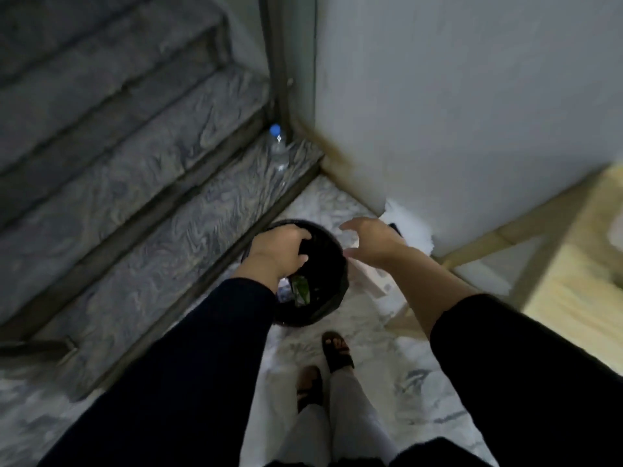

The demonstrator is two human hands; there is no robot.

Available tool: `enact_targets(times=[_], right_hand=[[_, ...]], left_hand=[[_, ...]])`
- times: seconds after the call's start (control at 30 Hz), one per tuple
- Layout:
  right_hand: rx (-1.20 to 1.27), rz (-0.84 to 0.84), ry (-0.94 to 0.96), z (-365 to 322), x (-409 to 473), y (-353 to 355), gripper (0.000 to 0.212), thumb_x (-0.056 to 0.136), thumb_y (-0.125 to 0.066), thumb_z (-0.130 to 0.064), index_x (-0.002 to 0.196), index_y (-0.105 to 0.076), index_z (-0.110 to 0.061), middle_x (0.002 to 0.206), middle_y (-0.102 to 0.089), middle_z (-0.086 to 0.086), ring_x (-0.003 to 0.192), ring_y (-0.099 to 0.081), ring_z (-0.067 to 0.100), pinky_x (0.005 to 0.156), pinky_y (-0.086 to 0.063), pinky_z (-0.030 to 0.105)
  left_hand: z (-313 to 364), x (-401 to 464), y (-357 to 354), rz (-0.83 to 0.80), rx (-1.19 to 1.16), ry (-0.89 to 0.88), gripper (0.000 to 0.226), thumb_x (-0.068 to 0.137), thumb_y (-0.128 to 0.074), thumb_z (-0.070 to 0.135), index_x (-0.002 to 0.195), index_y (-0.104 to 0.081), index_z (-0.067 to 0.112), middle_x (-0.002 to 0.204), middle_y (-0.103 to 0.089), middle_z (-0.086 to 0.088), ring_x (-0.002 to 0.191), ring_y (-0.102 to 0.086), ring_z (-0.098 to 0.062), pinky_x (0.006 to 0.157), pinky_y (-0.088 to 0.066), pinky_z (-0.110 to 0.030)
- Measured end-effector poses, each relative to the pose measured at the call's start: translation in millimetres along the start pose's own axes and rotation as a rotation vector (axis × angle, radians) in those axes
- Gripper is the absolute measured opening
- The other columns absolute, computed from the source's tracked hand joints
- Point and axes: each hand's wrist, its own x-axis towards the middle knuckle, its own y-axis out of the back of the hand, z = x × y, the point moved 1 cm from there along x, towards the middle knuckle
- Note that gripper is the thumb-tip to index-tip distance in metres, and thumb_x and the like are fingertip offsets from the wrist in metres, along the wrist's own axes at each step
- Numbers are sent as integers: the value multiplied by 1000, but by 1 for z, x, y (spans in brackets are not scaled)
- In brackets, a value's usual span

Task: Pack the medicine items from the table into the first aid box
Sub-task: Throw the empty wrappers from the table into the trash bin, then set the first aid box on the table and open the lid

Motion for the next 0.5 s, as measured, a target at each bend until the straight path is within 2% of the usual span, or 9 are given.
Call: enact_targets(times=[0.1,0.27,0.5], right_hand=[[-4,91,-64,11,-55,41,56,86,-65,-31,138,-45,-23,141,-50,6,125,-50,26,100,-43,34],[40,256,-188,57,-136,85,57,85,-66,-33,137,-45,-22,146,-45,6,135,-40,25,111,-36,37],[84,508,-427,145,-242,115,59,84,-67,-30,137,-45,-22,148,-42,7,137,-37,25,113,-33,40]], left_hand=[[45,-12,41,25,108,-87,47,91,-58,36,137,-49,27,139,-52,0,125,-52,-25,97,-47,-38],[134,-14,85,80,172,-262,48,88,-62,36,134,-53,26,137,-55,-3,124,-54,-27,98,-48,-40],[277,-7,100,108,235,-545,48,92,-58,35,139,-45,29,148,-44,4,127,-50,-23,93,-47,-36]])
